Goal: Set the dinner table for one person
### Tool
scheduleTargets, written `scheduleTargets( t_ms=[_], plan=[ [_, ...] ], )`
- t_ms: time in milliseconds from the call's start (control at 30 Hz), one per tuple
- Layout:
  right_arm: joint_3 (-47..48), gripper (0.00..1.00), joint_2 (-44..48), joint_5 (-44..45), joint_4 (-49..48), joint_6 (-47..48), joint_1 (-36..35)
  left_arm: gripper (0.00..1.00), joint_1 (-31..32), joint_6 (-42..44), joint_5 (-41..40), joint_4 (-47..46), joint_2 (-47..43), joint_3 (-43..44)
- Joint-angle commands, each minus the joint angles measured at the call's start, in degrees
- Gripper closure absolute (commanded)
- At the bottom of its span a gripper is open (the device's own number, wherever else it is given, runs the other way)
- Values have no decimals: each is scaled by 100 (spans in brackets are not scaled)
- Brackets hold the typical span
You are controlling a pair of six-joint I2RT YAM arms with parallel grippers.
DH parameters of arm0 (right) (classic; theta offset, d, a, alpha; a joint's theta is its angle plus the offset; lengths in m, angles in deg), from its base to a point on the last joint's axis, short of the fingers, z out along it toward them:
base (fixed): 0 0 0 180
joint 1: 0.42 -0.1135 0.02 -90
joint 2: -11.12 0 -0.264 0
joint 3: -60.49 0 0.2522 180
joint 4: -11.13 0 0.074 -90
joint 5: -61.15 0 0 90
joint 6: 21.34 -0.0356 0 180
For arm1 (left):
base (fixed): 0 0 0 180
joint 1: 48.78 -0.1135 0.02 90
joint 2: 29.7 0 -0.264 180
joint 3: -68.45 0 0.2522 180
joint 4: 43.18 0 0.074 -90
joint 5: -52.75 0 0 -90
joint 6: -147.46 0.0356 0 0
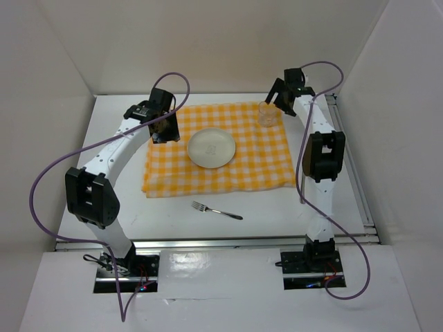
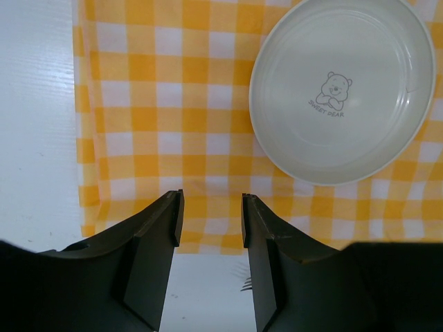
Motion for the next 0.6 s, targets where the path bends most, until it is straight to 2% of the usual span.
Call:
scheduleTargets(
  t_ms=[0,133,200,333,367,400,433,567],
  plan=[
    [486,3,593,-145,-7,6,-37,45,21,-37,-71,-19,-215,140],
    [338,0,1473,-198,-7,58,16,43,21,-37,-237,104,-153,351],
    [-144,0,2158,-120,-7,58,86,42,21,-37,-238,105,-223,403],
    [-1909,0,3511,293,-60,173,226,42,21,16,-378,105,-355,509],
    [-2826,2,3792,294,-60,173,305,41,21,16,-378,105,-356,509],
    [-3323,5,4343,381,-60,121,306,41,21,16,-378,105,-408,509],
    [-4285,12,4618,382,-60,-11,498,41,21,16,-309,35,-460,509],
    [-6160,32,5578,-153,98,-135,1051,41,21,16,-150,-88,-461,439]
  ],
)
